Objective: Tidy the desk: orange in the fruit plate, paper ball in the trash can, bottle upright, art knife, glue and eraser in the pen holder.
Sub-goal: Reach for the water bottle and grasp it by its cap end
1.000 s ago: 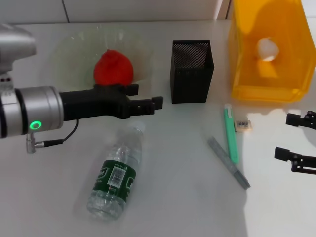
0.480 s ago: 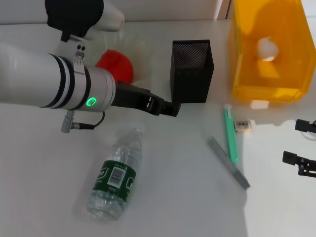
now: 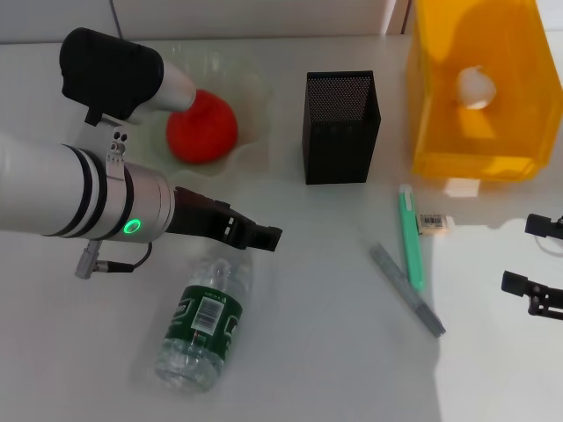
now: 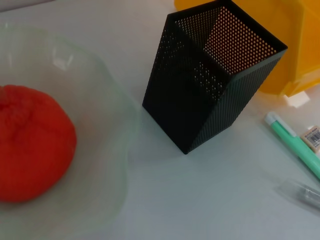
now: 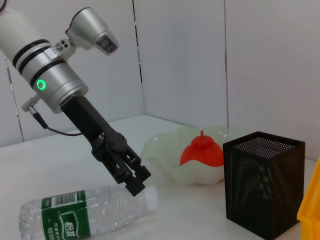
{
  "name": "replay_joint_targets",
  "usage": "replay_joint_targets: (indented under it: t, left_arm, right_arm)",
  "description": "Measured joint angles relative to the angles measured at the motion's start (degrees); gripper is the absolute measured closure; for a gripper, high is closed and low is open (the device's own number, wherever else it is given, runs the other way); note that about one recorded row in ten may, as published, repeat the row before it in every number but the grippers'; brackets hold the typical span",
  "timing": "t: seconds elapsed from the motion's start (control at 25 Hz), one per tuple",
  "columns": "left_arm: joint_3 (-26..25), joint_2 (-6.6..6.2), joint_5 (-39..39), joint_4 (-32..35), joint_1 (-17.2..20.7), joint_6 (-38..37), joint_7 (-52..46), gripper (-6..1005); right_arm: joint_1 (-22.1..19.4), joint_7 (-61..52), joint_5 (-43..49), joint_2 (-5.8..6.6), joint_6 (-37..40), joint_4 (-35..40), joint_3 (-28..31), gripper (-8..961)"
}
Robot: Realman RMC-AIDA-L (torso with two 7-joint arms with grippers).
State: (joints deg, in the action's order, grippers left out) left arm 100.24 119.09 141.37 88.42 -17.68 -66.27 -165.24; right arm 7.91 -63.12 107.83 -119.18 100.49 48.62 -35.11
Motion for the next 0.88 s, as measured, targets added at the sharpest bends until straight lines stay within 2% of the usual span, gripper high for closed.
replay_joint_targets:
  t: [0.4, 0.88]
  left_arm:
    - [0.85, 0.08, 0.37, -3.9, -0.69, 4.02, 0.19, 167]
    - [1.78, 0.09, 1.62, -9.05, -4.07, 5.26, 0.31, 178]
  right_arm:
    - [-0.24, 0.92, 0.31, 0.0, 0.3, -0.55, 0.04, 115]
    - [0.81, 0.91, 0.42, 0.02, 0.0, -0.55, 0.04, 115]
